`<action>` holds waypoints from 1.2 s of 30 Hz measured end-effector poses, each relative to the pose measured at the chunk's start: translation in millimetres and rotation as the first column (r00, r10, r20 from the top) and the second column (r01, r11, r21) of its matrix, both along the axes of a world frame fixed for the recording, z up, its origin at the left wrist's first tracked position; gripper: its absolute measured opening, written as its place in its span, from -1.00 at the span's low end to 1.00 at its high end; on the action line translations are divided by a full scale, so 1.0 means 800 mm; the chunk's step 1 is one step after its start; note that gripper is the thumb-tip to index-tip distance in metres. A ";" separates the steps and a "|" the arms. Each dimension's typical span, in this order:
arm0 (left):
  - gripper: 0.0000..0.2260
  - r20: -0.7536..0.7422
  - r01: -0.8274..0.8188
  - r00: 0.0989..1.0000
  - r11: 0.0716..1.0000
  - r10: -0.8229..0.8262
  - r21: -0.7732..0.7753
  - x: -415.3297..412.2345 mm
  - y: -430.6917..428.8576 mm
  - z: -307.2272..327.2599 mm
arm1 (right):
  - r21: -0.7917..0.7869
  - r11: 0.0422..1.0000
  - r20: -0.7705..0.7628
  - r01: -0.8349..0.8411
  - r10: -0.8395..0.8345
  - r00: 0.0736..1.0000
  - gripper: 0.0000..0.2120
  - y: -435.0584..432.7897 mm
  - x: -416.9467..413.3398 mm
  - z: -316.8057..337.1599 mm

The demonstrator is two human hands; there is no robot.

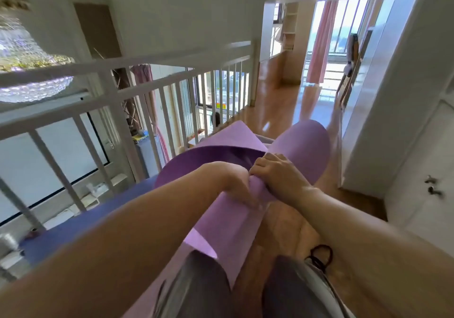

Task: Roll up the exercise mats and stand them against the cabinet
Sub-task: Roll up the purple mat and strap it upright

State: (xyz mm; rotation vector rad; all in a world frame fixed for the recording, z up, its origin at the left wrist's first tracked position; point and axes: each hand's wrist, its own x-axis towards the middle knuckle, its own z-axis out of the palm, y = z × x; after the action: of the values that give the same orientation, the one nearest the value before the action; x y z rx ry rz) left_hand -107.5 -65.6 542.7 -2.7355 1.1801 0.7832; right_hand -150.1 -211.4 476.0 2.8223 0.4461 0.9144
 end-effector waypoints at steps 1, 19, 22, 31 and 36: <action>-0.58 0.021 0.014 1.000 0.999 -0.013 -0.045 -0.001 -0.004 -0.009 | 0.034 0.999 -0.006 -0.002 0.002 1.000 -0.67 -0.002 -0.004 0.000; -0.52 0.519 0.295 0.840 0.936 -0.158 -0.193 0.002 0.091 -0.071 | 0.029 0.927 -0.610 0.374 -0.280 0.742 -0.70 -0.047 -0.065 -0.046; -0.43 0.564 0.171 0.809 0.985 -0.163 0.040 -0.008 0.102 -0.094 | -0.150 0.945 -0.550 0.292 -0.325 0.769 -0.85 -0.028 -0.069 -0.037; -0.66 0.303 0.173 0.948 0.958 -0.099 -0.227 -0.078 0.061 -0.140 | -0.303 0.908 -0.754 0.291 -0.415 0.510 -0.82 0.048 -0.085 -0.011; -0.75 0.406 0.317 0.884 0.935 -0.231 -0.160 -0.084 0.064 -0.136 | -0.127 0.888 -0.941 0.443 -0.249 0.229 -0.78 0.055 -0.108 -0.019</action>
State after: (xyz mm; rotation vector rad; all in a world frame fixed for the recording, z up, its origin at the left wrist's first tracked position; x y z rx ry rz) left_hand -174.4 -14.3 433.7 -2.6157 1.5858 0.0787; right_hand -236.2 -167.6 460.5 3.0554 -0.2486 -1.0029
